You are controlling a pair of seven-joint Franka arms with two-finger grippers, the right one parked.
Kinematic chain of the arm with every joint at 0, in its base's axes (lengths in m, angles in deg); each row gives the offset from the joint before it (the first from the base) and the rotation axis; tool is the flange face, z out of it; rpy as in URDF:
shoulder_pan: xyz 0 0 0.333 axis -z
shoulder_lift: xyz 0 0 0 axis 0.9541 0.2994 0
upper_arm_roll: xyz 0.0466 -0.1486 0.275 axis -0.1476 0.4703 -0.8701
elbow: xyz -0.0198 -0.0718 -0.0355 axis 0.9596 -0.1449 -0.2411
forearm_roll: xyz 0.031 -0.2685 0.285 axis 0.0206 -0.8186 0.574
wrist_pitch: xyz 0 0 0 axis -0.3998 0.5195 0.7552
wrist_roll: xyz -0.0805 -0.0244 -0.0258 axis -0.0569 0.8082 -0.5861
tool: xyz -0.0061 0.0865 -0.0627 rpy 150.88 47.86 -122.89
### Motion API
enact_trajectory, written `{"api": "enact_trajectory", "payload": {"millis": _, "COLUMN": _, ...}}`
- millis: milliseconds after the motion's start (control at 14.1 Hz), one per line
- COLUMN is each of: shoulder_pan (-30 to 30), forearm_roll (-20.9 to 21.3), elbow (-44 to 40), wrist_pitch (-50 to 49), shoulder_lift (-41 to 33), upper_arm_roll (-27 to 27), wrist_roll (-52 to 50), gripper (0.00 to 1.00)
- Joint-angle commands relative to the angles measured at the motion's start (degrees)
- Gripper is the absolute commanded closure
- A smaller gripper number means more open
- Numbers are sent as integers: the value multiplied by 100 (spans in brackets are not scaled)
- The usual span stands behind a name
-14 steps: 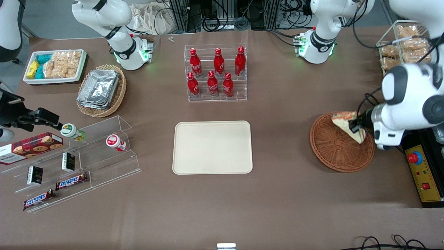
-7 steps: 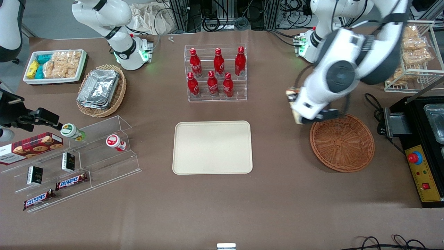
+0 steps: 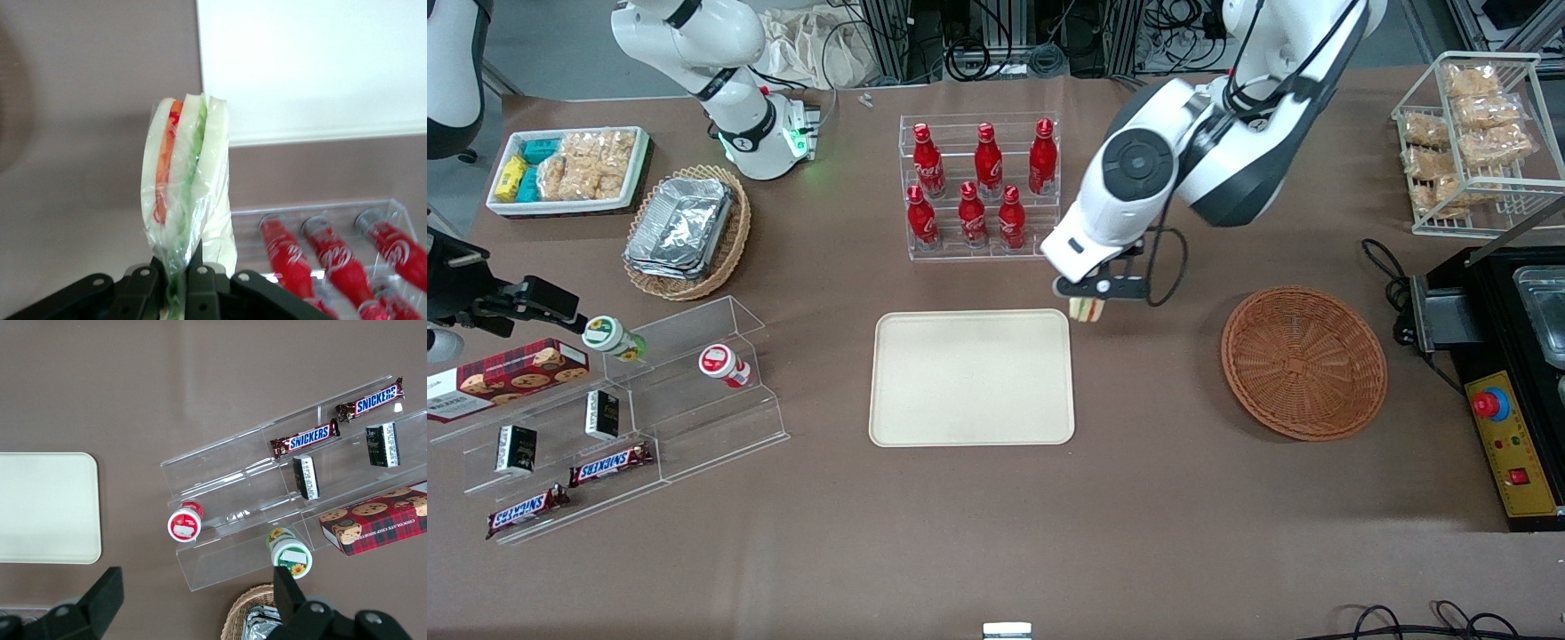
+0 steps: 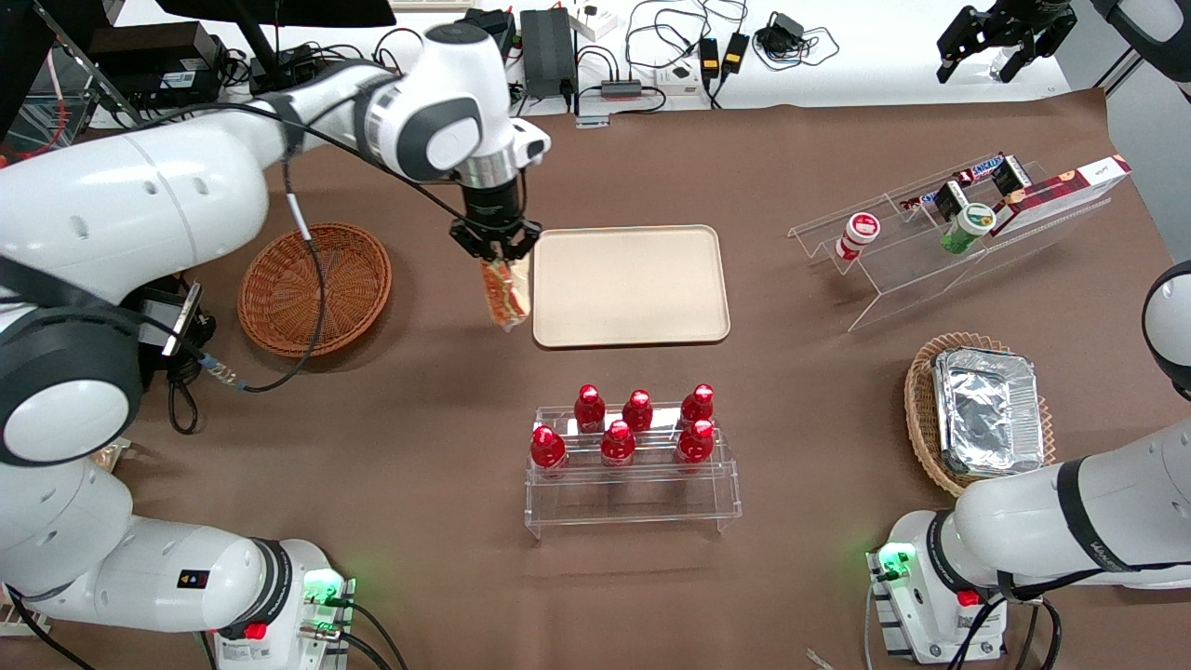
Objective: Place sandwich from basket to tray
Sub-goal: 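Lower the sandwich onto the cream tray and open the left gripper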
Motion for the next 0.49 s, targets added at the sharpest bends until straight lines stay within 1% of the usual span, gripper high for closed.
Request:
{"api": "enact_trajectory", "payload": {"millis": 0, "shoulder_pan": -50, "forearm_roll": 761, "elbow": -185, "wrist_pitch": 624, "shoulder_lift": 766, "upper_arm_roll": 300, "wrist_roll": -525, "gripper": 100}}
{"api": "enact_trajectory", "payload": {"millis": 71, "shoulder_pan": 28, "forearm_roll": 1016, "elbow": -202, "wrist_pitch": 879, "shoulder_lift": 977, "upper_arm_roll": 327, "wrist_roll": -561, "gripper": 100}}
{"api": "enact_trajectory", "payload": {"millis": 212, "shoulder_pan": 283, "forearm_roll": 1246, "elbow": -394, "wrist_pitch": 1144, "shoulder_lift": 1434, "upper_arm_roll": 275, "wrist_roll": -832, "gripper": 100}}
{"api": "enact_trajectory", "payload": {"millis": 354, "shoulder_pan": 301, "forearm_roll": 1789, "elbow": -719, "wrist_pitch": 1224, "shoulder_lift": 1970, "upper_arm_roll": 275, "wrist_roll": -1157, "gripper": 100}}
{"api": "enact_trajectory", "payload": {"millis": 424, "shoulder_pan": 362, "forearm_roll": 2036, "elbow": -834, "wrist_pitch": 1224, "shoulder_lift": 2164, "upper_arm_roll": 275, "wrist_roll": -1385, "gripper": 96}}
